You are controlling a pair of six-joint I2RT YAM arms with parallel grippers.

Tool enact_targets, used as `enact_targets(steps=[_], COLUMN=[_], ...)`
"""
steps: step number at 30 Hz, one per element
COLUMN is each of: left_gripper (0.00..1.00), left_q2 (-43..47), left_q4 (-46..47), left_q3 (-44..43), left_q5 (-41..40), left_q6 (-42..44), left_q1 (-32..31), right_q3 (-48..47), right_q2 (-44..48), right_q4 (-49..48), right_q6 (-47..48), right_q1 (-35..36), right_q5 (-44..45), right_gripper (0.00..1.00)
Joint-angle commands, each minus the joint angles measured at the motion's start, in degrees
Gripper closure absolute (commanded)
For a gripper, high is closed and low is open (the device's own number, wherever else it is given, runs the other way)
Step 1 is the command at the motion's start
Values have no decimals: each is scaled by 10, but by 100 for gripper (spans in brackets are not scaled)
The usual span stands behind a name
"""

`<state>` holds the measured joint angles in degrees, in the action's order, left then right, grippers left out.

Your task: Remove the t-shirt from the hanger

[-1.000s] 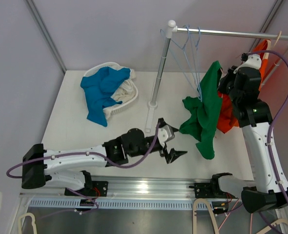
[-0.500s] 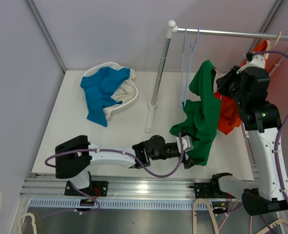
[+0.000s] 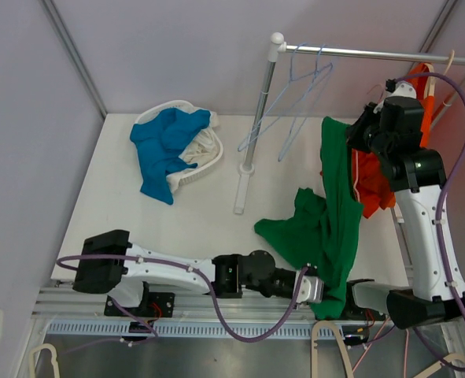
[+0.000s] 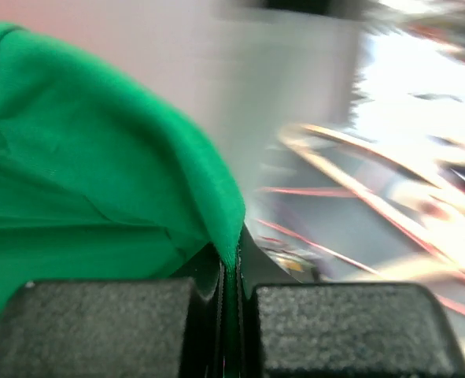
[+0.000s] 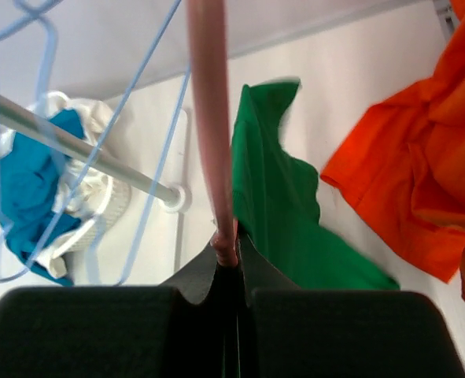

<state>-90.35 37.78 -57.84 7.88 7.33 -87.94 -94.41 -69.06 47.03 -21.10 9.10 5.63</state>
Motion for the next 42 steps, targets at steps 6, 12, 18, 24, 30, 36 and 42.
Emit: enact_targets(steps=[6,12,18,24,30,36,42], left_gripper=[99,99,99,99,99,99,99], left_q2=[-85,-113,-100,-7,203,389,361], left_q4=[-205,-229,-397,-314,-219,-465,-526], left_q3=[-29,-95,-168,-82,133,58,-166], left_q5=[318,32,-137,-123,-36,-42,-55], left_q6=[-41,-230,-403,-369,-261,-247,-183], left_q1=[15,143,229,216,159,295,393], right_q3=[-94,-106,-69,-76,63,150,136], right_q2=[-42,-19,31,76,129,141,88], right_q4=[53,234,355,316,9,-265,-400], right_q6=[27,24,-13,-4,68,176,251], right_q1=[-10,30,107,107,106,103,91], right_q5=[4,68,181,234,250,186,159], right_gripper=[100,100,100,100,100,100,100])
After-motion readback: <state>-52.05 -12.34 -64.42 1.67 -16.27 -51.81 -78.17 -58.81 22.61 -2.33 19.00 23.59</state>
